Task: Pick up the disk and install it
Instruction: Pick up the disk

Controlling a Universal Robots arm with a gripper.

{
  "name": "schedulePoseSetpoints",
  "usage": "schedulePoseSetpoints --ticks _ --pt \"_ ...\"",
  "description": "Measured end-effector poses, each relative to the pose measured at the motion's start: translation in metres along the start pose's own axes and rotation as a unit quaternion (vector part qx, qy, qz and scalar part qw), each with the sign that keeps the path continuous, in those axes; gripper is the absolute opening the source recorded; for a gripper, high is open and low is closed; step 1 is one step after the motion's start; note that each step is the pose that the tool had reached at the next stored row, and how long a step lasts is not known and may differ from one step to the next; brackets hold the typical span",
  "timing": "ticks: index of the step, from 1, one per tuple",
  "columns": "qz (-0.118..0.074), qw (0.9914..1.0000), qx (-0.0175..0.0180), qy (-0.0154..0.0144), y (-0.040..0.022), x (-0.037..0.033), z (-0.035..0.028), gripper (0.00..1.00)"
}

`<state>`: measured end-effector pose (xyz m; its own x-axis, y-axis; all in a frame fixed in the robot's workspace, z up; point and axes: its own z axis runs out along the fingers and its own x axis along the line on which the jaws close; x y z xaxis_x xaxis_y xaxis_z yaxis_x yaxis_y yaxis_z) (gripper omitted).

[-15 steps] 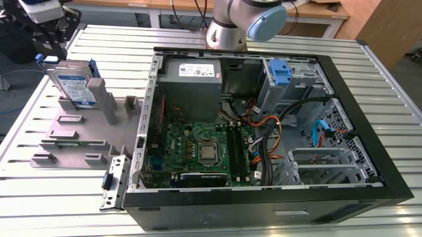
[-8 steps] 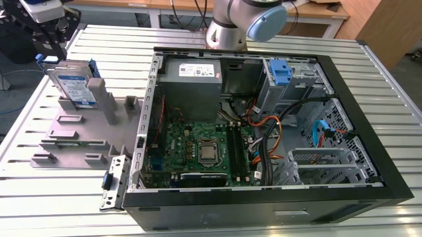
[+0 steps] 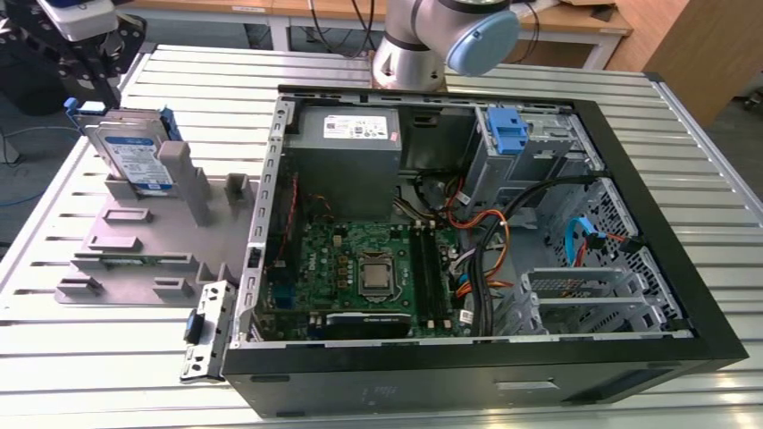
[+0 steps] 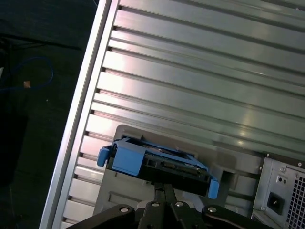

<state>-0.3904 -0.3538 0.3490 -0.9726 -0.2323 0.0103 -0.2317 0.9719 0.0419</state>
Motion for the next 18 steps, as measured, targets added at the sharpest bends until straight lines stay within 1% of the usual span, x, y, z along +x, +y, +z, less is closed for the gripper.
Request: schedulePoseSetpoints --ticks 3,10,12,13,15,18 --pt "-0.014 0.99990 0.0001 0.0006 0.0000 0.0000 0.0000 0.11" --pt "-0.019 0.99982 0.0002 0.0008 0.0000 0.0000 0.0000 0.11" --pt "-0.029 0.99957 0.0002 0.0012 0.0000 0.0000 0.0001 0.11" --pt "-0.038 0.99927 0.0003 0.0016 0.0000 0.0000 0.0000 0.11" --pt "-0.056 0.99841 0.0005 0.0024 0.0000 0.0000 0.0001 0.11" --pt "-0.083 0.99653 0.0008 0.0035 0.0000 0.0000 0.0001 0.11"
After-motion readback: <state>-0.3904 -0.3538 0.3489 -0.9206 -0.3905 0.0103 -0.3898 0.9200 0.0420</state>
